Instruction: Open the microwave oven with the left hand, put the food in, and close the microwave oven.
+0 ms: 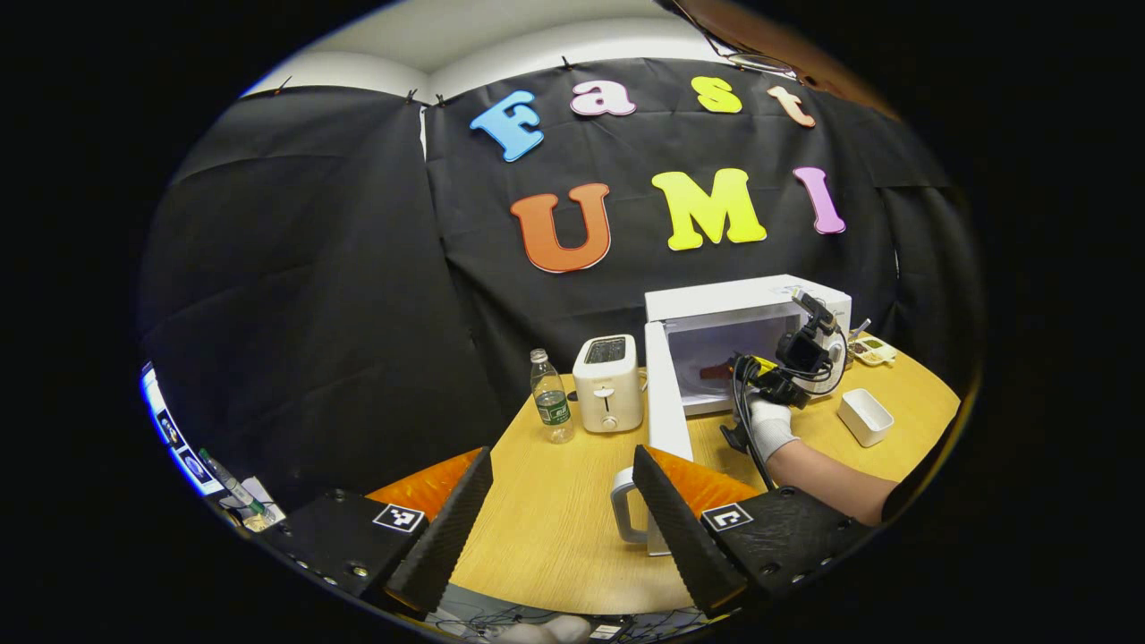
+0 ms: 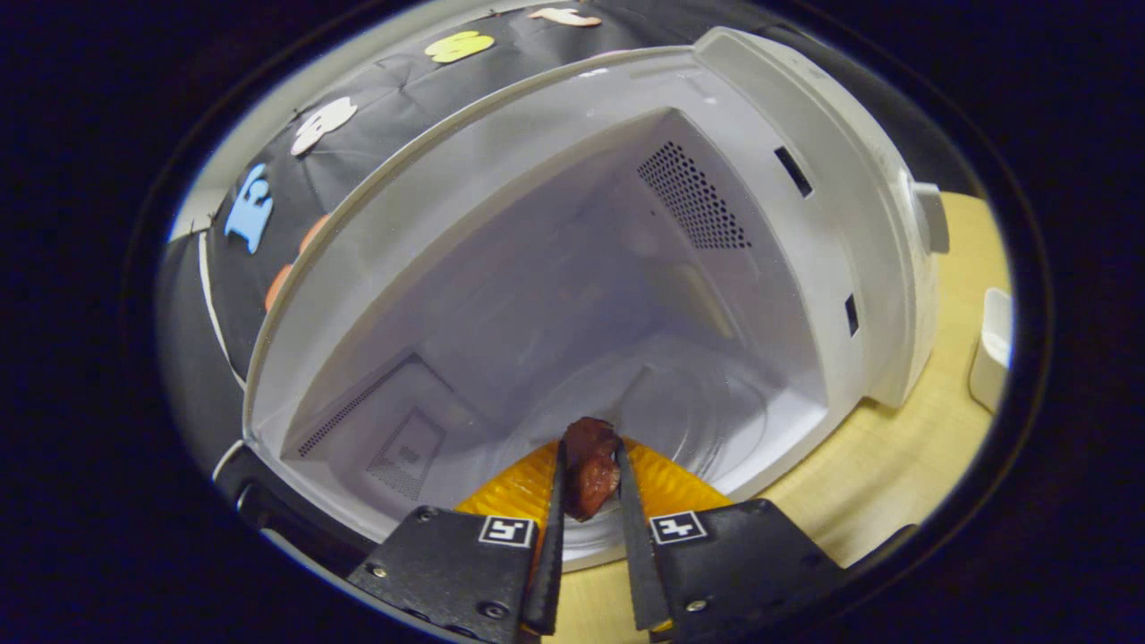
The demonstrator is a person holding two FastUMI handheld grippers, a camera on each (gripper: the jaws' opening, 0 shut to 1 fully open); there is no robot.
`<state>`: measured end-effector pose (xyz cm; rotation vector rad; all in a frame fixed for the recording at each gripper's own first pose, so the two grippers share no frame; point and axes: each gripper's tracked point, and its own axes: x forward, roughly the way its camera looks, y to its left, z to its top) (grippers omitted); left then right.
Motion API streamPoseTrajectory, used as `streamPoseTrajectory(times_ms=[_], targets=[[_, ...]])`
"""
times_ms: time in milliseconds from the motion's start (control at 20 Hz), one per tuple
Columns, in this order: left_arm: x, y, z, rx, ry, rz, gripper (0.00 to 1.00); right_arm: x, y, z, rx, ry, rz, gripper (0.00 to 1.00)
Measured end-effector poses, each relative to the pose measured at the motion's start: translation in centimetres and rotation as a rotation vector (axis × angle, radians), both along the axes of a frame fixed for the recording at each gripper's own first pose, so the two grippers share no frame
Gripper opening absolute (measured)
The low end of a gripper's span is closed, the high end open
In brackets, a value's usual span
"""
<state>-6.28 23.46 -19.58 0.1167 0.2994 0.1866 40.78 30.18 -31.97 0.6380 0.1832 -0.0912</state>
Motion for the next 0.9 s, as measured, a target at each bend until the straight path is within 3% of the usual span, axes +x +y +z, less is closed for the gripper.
streamPoseTrajectory(times_ms=[50,150,200,300,350,400,450,500,550,600,650,750,800,850,900], targets=[[0.0,-0.1,0.1,0.002,-0.002,0.000,0.96,0.1,-0.3,-0.2,-0.024,0.005,-0.004,0.38],[0.1,-0.2,0.0,0.001,-0.002,-0.001,0.96,-0.3,-1.0,0.6,-0.105,-0.016,-0.010,0.44],[0.3,-0.3,0.1,0.001,-0.002,-0.002,0.96,-0.3,-1.5,1.3,-0.161,-0.034,-0.018,0.55],[1.0,-0.5,0.2,0.004,-0.005,-0.003,0.96,-0.3,-1.0,2.4,-0.211,-0.060,0.020,0.89],[1.0,-0.7,0.3,0.005,-0.012,-0.007,0.96,-0.5,-1.0,2.4,-0.227,-0.053,0.030,0.82],[1.1,-0.8,0.4,0.008,-0.020,-0.006,0.96,-0.8,-1.2,2.5,-0.236,-0.051,0.039,0.87],[1.2,-0.8,0.6,0.008,-0.024,-0.007,0.96,-1.4,-1.3,2.7,-0.252,-0.047,0.045,0.99],[1.1,-0.7,0.8,0.006,-0.032,-0.002,0.96,-2.4,-1.3,3.1,-0.264,-0.044,0.060,1.00],[1.4,-0.6,1.1,0.000,-0.042,-0.001,0.96,-3.6,-1.2,3.8,-0.282,-0.043,0.081,1.00],[1.2,-0.5,1.5,-0.006,-0.050,0.004,0.96,-4.9,-1.3,4.8,-0.315,-0.041,0.097,0.90],[1.3,-0.4,1.9,-0.009,-0.062,0.006,0.97,-6.4,-1.5,6.1,-0.334,-0.043,0.114,1.00],[1.5,-0.2,3.1,-0.008,-0.092,0.010,0.96,-9.6,-1.8,8.8,-0.355,-0.051,0.155,1.00],[1.5,-0.1,3.7,-0.010,-0.107,0.007,0.96,-11.1,-2.4,10.3,-0.372,-0.048,0.173,0.90],[1.5,-0.1,4.0,-0.013,-0.119,0.007,0.96,-12.8,-2.9,11.9,-0.393,-0.052,0.185,0.90],[1.4,-0.1,4.6,-0.017,-0.133,0.007,0.96,-14.5,-3.2,13.7,-0.409,-0.059,0.207,1.00]])
